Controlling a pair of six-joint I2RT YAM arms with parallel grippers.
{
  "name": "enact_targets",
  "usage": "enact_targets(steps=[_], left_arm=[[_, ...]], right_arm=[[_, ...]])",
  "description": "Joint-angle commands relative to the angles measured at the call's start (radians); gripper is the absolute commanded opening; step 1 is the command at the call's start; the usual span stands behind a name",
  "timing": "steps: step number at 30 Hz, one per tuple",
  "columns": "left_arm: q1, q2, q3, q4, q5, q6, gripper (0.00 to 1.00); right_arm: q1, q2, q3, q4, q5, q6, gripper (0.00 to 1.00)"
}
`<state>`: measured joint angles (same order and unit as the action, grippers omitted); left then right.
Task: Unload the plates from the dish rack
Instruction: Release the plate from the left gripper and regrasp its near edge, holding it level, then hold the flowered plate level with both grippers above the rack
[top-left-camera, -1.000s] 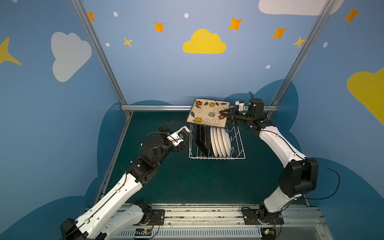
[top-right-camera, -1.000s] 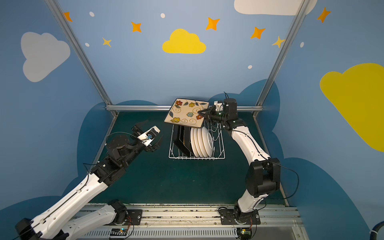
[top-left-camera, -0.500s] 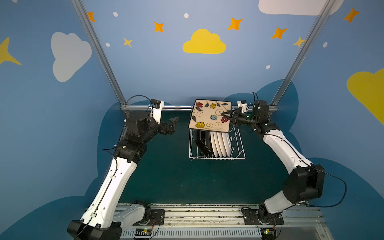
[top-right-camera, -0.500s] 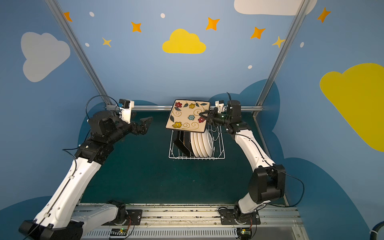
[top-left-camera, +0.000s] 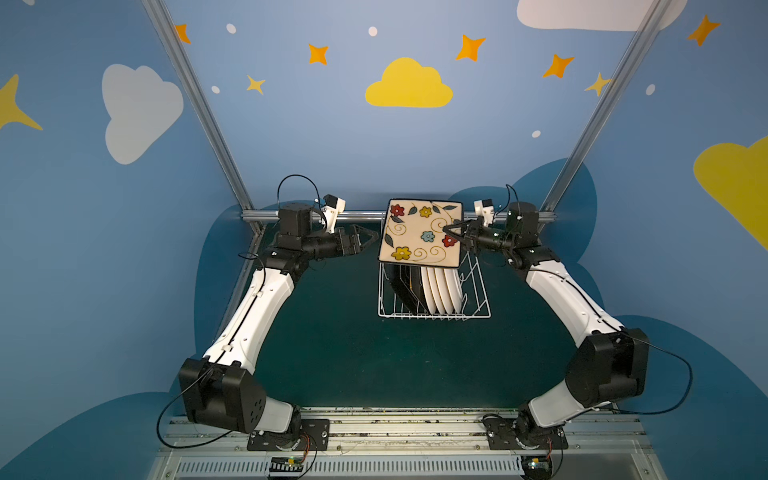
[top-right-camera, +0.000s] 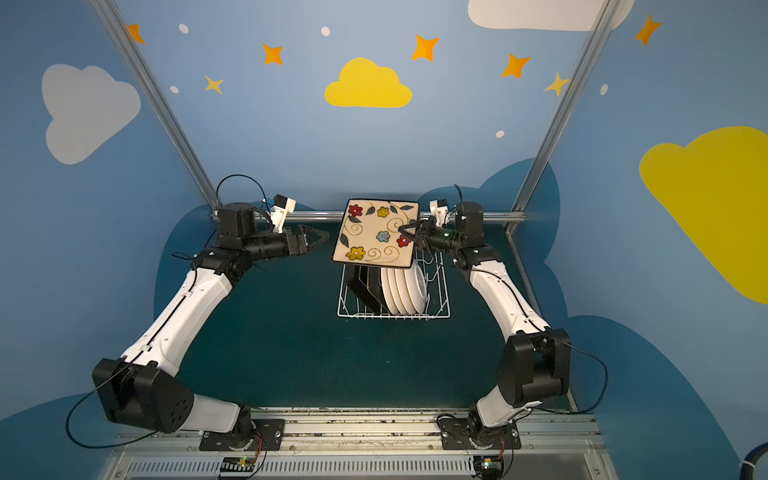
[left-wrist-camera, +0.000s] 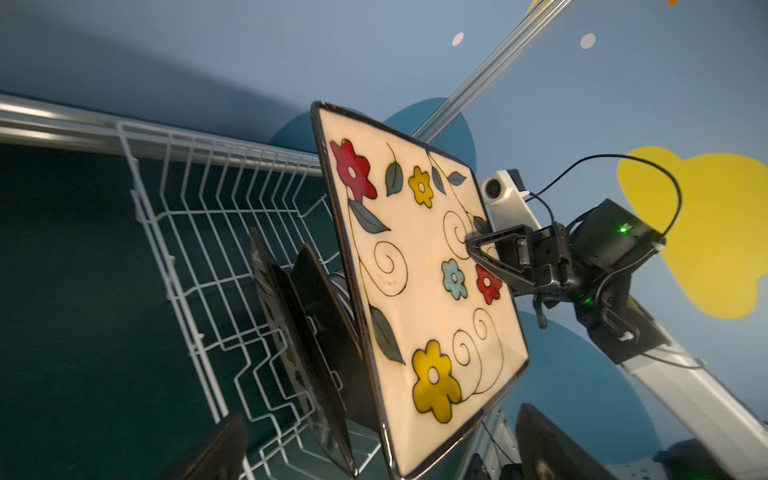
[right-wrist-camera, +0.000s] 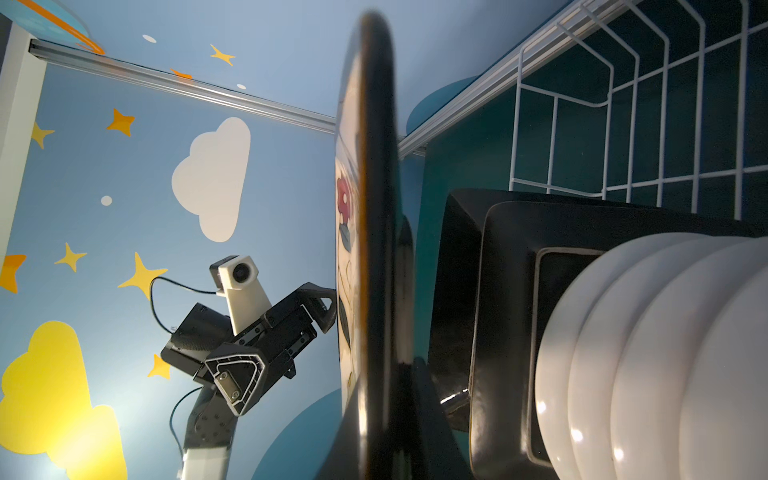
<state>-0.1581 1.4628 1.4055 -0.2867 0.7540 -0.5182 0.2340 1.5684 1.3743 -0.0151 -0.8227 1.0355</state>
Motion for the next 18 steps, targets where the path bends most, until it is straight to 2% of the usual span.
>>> enact_targets(steps=[1,10,14,18], left_arm=[[0.0,0.053,0.026,0.08,0.12,-0.108,1.0],[-0.047,0.155,0.102,0.063,0.151,-0.114,0.99],[-0.057,0.173,0.087,0.187,0.218,-0.191,0.97],[-0.069,0.182,0.084,0.191,0.221,-0.187,0.92]], right_arm=[[0.011,-0.058,0.015,0.19,-0.076,0.009,0.0],[0.032,-0.035,-0.003,0.258,-0.098,0.02,0.0],[0.04,-0.021,-0.005,0.274,-0.1,0.024,0.0],[0.051,-0.01,-0.006,0.288,-0.102,0.028,0.0]])
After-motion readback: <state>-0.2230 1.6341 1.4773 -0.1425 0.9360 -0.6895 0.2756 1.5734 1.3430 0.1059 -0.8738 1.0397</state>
